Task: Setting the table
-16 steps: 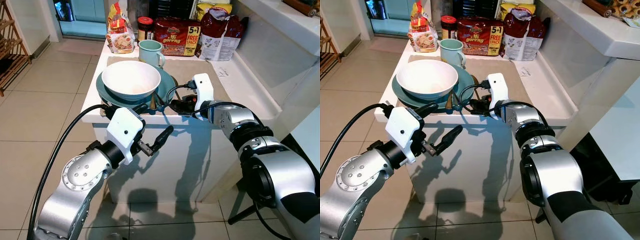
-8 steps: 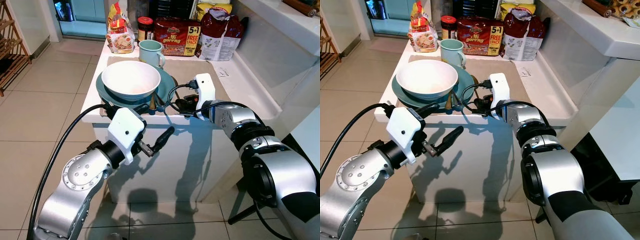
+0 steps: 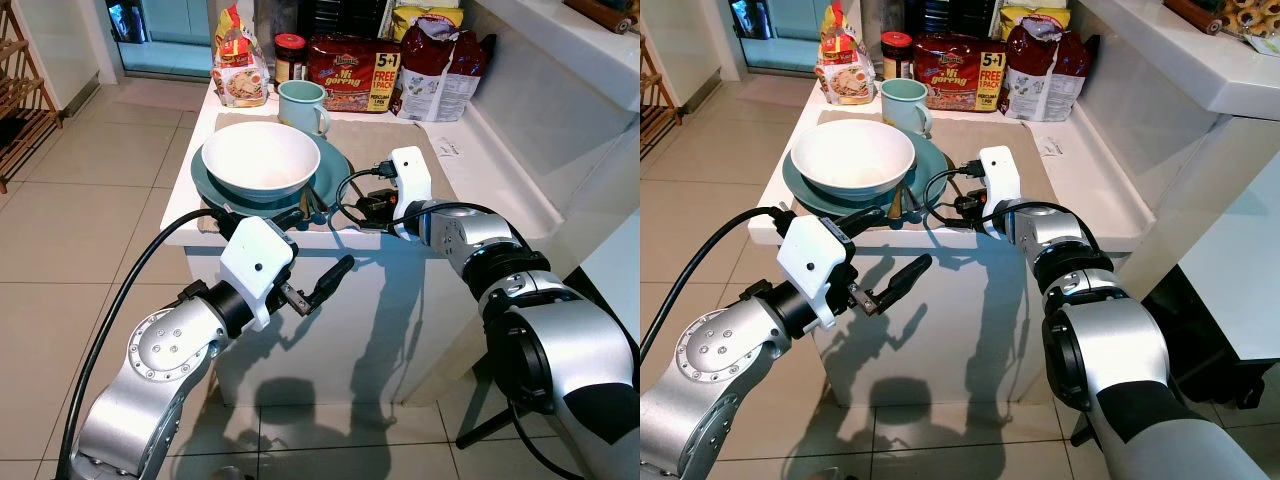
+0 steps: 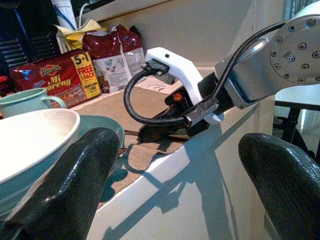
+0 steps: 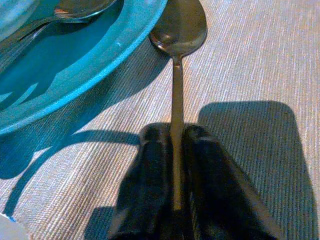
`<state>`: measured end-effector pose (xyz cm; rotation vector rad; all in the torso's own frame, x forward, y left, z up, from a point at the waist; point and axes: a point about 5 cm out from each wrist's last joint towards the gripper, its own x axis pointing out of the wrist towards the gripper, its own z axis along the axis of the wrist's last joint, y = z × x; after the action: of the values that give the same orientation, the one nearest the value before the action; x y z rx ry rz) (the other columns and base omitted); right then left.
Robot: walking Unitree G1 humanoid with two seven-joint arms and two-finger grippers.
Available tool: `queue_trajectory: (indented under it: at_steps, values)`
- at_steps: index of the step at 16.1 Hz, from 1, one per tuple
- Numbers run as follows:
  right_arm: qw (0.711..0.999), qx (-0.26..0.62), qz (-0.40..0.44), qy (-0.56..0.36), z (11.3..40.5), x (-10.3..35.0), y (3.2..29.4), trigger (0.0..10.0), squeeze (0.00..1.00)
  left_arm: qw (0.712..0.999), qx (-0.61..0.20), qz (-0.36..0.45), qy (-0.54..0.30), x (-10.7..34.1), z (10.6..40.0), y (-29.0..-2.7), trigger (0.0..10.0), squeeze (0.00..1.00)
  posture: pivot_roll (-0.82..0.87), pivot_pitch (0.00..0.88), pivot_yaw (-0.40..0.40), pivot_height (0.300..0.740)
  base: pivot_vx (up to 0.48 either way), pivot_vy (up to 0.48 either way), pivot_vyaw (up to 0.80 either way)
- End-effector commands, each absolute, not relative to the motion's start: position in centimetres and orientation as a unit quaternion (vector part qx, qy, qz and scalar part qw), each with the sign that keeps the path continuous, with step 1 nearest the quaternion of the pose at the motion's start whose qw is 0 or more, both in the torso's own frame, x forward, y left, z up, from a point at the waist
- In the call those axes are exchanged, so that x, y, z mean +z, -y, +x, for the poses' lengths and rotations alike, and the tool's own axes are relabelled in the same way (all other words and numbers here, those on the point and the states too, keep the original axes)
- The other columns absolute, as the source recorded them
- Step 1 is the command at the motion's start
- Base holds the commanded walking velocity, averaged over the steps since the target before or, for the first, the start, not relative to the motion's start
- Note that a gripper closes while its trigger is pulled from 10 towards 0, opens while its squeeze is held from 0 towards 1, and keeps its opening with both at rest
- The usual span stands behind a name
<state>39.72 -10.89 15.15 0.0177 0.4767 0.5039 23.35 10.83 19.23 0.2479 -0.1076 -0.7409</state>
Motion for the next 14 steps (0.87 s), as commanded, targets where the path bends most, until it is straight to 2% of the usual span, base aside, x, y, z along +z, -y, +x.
queue_trajectory:
  at_steps: [1, 4, 7, 12, 14]
  values:
    - [0.941, 0.234, 0.014, -0.244, 39.8, 15.2, 11.3, 0.0, 0.00, 0.919, -0.370, 0.124, 0.054, 19.3, 23.4, -10.6, 10.0, 0.00, 0.06, 0.000, -0.102, 0.740, 0.000, 0.000, 0.00]
    - [0.948, 0.212, 0.048, -0.234, 40.0, 15.7, 11.7, 0.0, 0.00, 0.920, -0.369, 0.125, 0.055, 19.3, 23.6, -10.6, 10.0, 0.00, 0.05, 0.000, -0.102, 0.740, 0.000, 0.000, 0.00]
    - [0.954, 0.177, 0.120, -0.209, 40.6, 16.8, 12.7, 0.0, 0.00, 0.920, -0.367, 0.126, 0.057, 19.4, 23.7, -10.6, 10.0, 0.00, 0.05, 0.000, -0.100, 0.740, 0.000, 0.000, 0.00]
    - [0.959, 0.130, 0.179, -0.178, 41.0, 18.1, 14.7, 0.0, 0.00, 0.918, -0.371, 0.124, 0.058, 19.3, 23.8, -10.4, 10.0, 0.00, 0.04, 0.000, -0.093, 0.740, 0.000, 0.000, 0.00]
    - [0.954, 0.127, 0.227, -0.151, 41.3, 19.2, 15.0, 0.0, 0.00, 0.918, -0.371, 0.124, 0.059, 19.3, 23.9, -10.4, 10.0, 0.00, 0.03, 0.000, -0.092, 0.740, 0.000, 0.000, 0.00]
